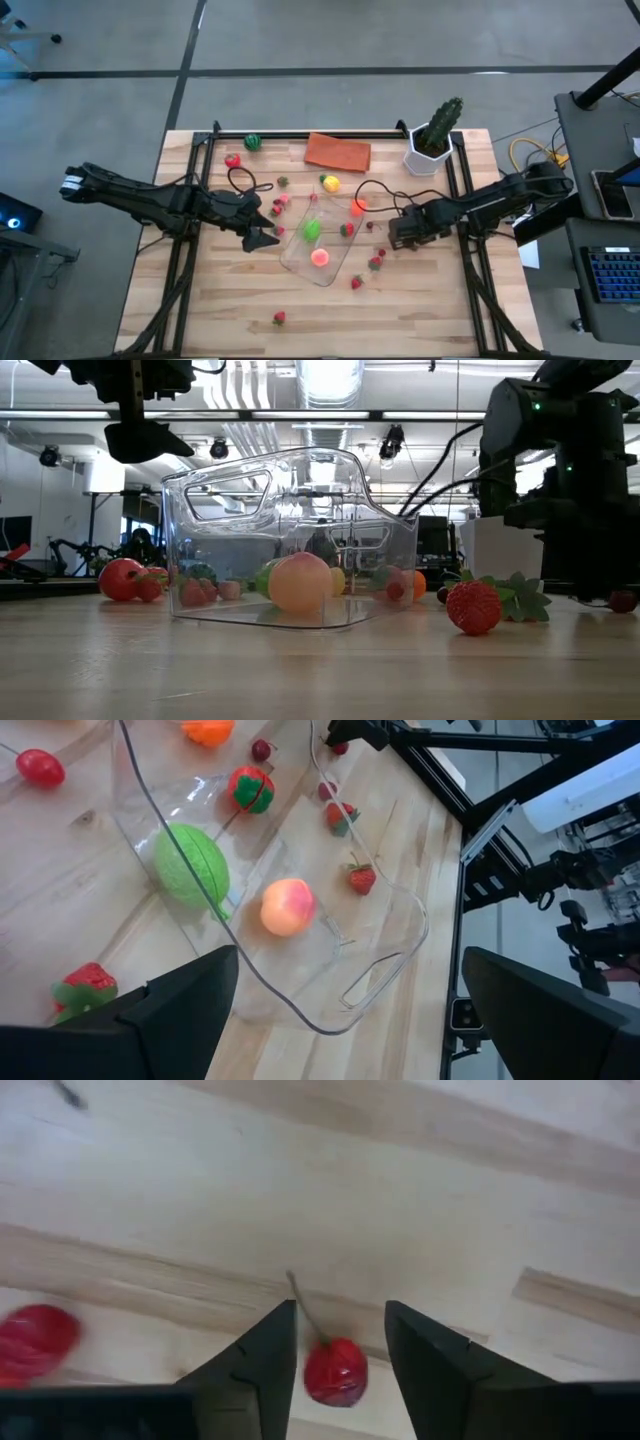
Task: Pick and placing Produce into tupperware
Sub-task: Put the red cherry into the transparent bin
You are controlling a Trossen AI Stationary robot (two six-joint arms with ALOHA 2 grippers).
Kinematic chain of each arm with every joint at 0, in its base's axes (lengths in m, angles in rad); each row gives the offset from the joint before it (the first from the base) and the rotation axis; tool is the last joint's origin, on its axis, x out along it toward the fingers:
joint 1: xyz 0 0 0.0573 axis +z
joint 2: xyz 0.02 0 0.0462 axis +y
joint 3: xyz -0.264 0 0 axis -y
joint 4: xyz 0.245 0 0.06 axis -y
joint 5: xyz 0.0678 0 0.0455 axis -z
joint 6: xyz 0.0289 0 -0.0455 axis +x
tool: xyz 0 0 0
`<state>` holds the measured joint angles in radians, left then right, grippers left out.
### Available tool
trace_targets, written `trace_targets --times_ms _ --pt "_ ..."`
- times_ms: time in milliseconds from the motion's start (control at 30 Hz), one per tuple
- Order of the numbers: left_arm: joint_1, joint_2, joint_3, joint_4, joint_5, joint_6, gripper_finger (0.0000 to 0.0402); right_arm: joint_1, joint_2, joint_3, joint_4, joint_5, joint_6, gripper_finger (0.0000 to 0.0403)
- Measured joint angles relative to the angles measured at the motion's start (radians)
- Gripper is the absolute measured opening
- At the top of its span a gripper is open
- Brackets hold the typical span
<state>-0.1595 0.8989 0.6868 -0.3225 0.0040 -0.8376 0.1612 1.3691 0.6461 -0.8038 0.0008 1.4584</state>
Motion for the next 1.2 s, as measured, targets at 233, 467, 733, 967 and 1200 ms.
trace_targets --times_ms 233,467,733,967,1200 --pt "0.0 0.0 0.0 0.0 0.002 -0.02 0.037 0.007 -0.007 0.045 -0.004 -0.001 -0.099 0.0193" --pt "0.0 0.0 -0.001 0.0 0.003 -0.02 0.037 0.05 -0.007 0.041 -0.065 -0.019 -0.112 0.0226" --pt "0.0 0.0 -0.002 0.0 0.003 -0.02 0.037 0.057 -0.005 0.03 -0.055 -0.037 -0.126 0.023" --pt "0.0 0.0 -0.002 0.0 0.003 -0.022 0.037 0.057 -0.005 0.0 -0.029 -0.056 -0.135 0.0213" --pt "0.0 0.0 -0.002 0.0 0.003 -0.023 0.037 0.057 -0.004 -0.012 0.017 -0.057 -0.162 0.02"
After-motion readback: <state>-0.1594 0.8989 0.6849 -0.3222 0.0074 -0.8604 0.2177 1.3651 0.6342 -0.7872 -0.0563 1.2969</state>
